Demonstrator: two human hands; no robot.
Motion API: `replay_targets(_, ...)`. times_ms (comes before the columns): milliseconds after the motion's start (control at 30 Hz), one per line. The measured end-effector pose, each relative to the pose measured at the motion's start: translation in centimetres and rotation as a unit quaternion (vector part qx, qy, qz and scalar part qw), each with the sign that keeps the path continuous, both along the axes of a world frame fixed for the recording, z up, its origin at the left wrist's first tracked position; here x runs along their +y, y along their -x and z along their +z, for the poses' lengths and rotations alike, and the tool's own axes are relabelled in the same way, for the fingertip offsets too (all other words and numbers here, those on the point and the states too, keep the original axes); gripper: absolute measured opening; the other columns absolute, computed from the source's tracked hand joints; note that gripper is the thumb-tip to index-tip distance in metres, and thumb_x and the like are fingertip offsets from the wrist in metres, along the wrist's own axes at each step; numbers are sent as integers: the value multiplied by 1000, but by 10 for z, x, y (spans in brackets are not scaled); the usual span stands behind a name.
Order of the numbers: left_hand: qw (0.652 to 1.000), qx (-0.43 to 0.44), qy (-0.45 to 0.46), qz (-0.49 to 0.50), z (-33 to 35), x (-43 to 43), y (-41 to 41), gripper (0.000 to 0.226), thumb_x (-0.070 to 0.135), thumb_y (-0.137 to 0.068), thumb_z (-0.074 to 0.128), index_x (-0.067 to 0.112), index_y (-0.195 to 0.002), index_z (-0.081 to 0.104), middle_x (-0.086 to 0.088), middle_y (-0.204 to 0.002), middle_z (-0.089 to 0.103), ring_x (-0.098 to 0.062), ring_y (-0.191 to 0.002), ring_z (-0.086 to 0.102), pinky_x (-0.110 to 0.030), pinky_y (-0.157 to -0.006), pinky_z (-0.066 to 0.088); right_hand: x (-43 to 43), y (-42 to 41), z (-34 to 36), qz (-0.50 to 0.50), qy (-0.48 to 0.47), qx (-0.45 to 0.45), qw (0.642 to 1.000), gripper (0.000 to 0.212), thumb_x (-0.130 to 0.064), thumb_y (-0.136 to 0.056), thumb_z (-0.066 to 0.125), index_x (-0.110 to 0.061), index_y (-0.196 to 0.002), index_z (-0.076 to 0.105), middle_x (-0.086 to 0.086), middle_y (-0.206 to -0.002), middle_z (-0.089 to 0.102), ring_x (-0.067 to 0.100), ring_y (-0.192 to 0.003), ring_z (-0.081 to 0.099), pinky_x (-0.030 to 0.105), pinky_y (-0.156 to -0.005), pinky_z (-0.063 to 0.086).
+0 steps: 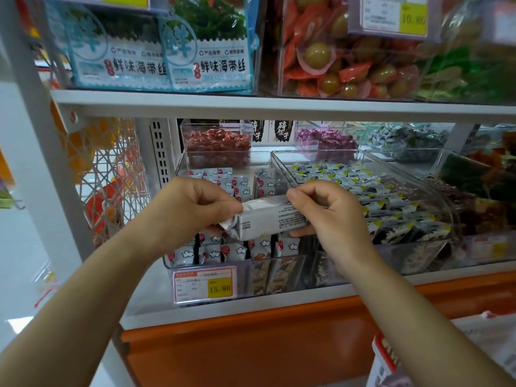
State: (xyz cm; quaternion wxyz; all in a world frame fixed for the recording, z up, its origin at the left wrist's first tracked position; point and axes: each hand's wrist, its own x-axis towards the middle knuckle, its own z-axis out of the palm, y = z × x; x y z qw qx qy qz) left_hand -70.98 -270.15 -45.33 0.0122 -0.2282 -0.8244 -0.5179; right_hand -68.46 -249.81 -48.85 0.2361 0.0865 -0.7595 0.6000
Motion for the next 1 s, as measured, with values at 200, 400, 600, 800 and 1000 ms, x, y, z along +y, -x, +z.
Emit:
replay_targets(200,992,-94,-73,-30,-6,7,-1,20,29,-75,62,14,-84,73,1,-88,73,-16,-76,71,-20,-61,56,-3,-1,-2,-60,3,36,998,11,-19,-88,62,-21,-77,64,-3,-74,63,10,-67,66,32,-49,58)
replay_targets(400,995,-63,-79,-13,-6,9,-1,17,19,-78,66,20,-95,69,-6,-99,68,-14,-79,70,-14,-67,53,7,-2,6,-22,-15,-8,1000,11,-19,-86,64,-18,-76,68,1,-73,69,12,-67,68,33,-49,58)
replay_targets(600,994,-47,-98,0,-7,10,1,15,14,-84,62,23,-95,68,-8,-101,67,-12,-83,69,-10,-66,51,23,1,15,34,-51,-42,997,15,-15,-84,65,-18,-71,71,21,-82,65,29,-70,66,25,-46,55)
replay_targets(800,991,-68,-119,-3,-10,14,2,16,11,-85,61,23,-91,70,-8,-100,68,-16,-84,70,-15,-68,54,28,2,14,91,26,-77,992,11,-20,-71,68,-19,-62,73,13,-76,70,18,-64,69,22,-43,53)
replay_targets(1000,983,-110,-143,12,-16,15,7,15,9,-86,60,14,-95,71,-9,-100,70,-17,-85,70,-17,-68,55,24,7,5,75,39,-71,994,12,-16,-82,64,-14,-72,70,-2,-66,70,13,-60,68,24,-44,55)
